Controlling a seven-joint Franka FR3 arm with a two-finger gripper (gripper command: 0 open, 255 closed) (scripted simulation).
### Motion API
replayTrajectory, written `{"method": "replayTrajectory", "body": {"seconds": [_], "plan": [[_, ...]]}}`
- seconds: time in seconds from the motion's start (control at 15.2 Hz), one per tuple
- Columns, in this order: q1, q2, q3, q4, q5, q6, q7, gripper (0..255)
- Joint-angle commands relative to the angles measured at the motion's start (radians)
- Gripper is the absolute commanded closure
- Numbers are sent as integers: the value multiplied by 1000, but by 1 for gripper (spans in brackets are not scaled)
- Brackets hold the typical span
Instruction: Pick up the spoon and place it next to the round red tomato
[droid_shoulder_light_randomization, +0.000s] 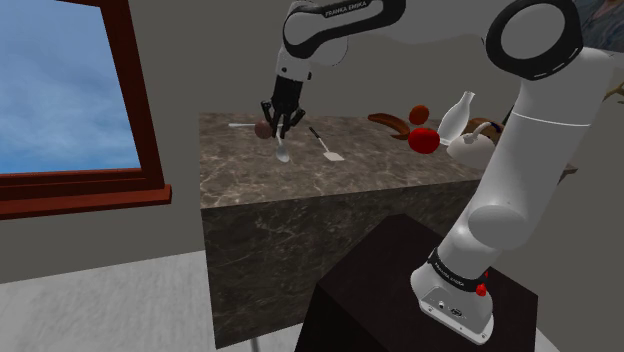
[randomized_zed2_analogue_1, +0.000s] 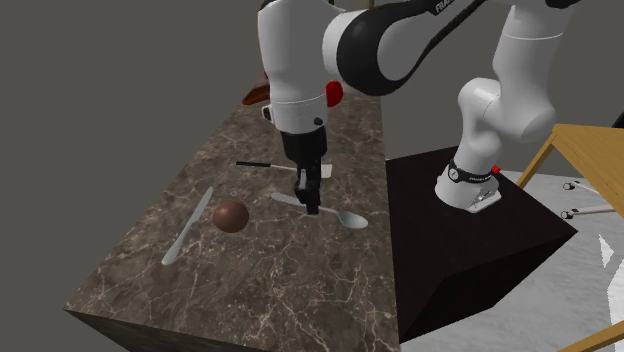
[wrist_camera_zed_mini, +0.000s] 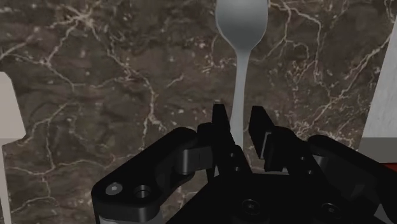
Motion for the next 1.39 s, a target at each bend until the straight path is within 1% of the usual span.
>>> {"method": "replayTrajectory", "body": {"seconds": [0.0, 0.86, 0.92, 1.32], "plan": [[-1, -8, -1, 17, -1, -25, 3, 255], [-4, -35, -2, 156, -6, -190, 32, 255], [-4, -36, -2, 158, -6, -192, 32, 255], [-66, -201, -54, -41, 11, -181, -90, 255]]}}
